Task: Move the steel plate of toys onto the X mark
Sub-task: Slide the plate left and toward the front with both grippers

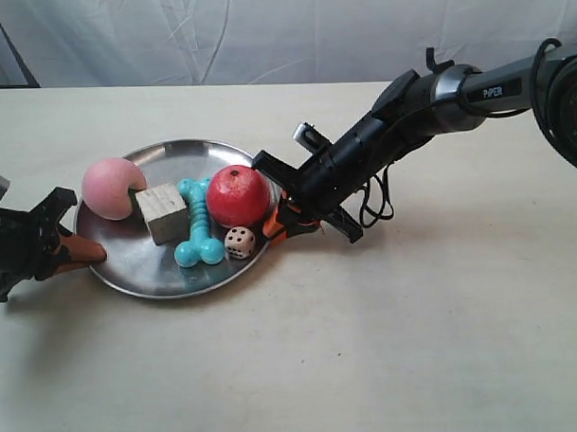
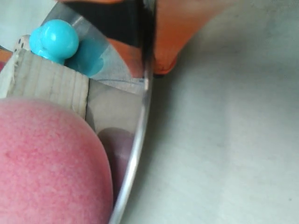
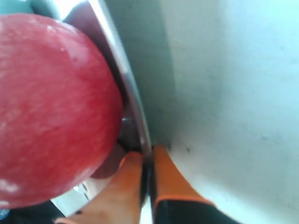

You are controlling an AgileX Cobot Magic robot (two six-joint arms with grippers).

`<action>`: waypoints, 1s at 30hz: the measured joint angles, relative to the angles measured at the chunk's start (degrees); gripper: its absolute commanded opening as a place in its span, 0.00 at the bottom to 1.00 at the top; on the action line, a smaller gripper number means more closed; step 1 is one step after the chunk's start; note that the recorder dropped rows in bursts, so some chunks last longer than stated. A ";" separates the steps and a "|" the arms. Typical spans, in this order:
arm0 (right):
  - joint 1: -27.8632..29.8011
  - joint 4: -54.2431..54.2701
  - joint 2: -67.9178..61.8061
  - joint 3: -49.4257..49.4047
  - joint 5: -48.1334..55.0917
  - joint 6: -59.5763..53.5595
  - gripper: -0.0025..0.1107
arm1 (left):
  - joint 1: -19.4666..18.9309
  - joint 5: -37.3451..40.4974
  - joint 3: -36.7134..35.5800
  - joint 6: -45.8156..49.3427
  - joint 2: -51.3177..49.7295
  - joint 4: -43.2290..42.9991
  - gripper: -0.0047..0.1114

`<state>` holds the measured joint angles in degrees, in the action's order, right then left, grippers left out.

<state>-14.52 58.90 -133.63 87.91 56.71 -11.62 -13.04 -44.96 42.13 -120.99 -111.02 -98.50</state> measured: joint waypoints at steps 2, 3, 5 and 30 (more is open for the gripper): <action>-0.22 0.41 -0.50 0.00 -0.14 -0.27 0.01 | 0.00 0.29 -0.23 0.13 0.00 -0.29 0.04; -0.22 0.41 -0.62 0.00 -0.25 -0.37 0.01 | 0.00 0.42 -0.23 0.13 0.00 -0.29 0.04; -0.39 0.75 -0.98 0.00 -0.66 -0.68 0.01 | 0.00 0.93 -0.23 0.82 0.00 -0.29 0.04; -0.59 1.73 -0.99 0.12 -3.02 -2.40 0.12 | -0.08 2.48 -0.35 2.81 0.64 -0.91 0.35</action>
<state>-15.11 60.63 -134.62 88.04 53.69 -14.02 -13.12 -42.49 41.77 -118.18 -110.38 -99.40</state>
